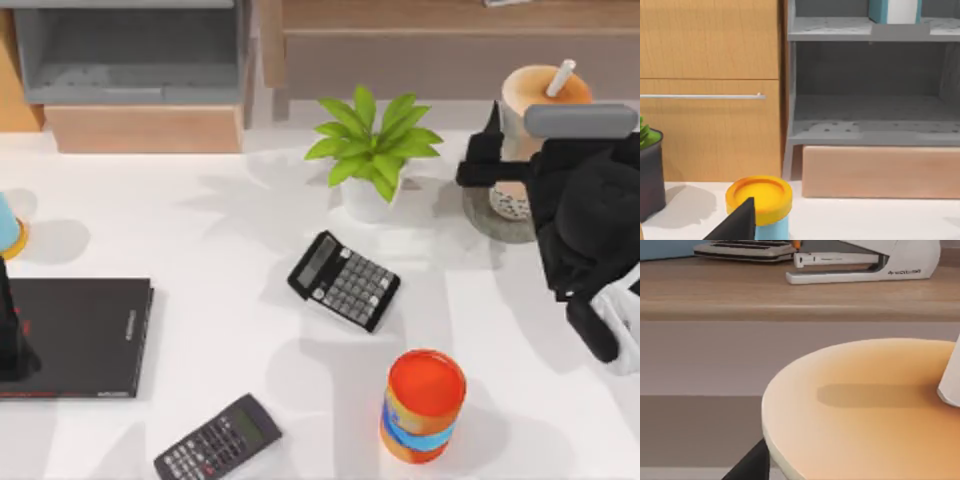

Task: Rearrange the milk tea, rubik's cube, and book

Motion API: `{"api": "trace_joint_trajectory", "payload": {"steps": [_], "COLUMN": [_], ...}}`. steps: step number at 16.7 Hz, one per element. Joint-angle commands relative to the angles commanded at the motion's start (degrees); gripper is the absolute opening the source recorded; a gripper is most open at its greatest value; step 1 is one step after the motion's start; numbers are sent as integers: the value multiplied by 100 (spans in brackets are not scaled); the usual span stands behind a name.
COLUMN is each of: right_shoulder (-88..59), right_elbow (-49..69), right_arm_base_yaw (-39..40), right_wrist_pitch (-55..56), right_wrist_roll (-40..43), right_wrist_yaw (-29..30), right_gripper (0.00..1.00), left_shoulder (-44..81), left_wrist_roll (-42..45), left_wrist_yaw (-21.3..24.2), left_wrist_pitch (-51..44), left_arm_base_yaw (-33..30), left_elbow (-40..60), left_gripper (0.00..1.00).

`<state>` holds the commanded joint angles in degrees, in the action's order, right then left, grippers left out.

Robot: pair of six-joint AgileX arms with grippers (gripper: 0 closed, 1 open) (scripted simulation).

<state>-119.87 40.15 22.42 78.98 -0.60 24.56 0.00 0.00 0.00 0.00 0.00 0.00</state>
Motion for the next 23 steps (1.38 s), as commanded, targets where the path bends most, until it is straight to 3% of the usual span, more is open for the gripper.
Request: {"api": "trace_joint_trajectory", "payload": {"steps": [17,23], "right_shoulder": [293,816], "right_elbow": [-665,-778], "right_arm_base_yaw": [227,265], "right_wrist_pitch": [372,-151], "right_wrist_roll": [-6,-16], "right_wrist_yaw": [227,266], "right_gripper": [100,100], "left_shoulder": [0,0], "left_wrist_roll": [0,0], "left_wrist_yaw": [0,0], "left_wrist_pitch": [0,0], "left_arm_base_yaw": [0,0], "left_elbow": [0,0], "left_gripper": [100,100]}}
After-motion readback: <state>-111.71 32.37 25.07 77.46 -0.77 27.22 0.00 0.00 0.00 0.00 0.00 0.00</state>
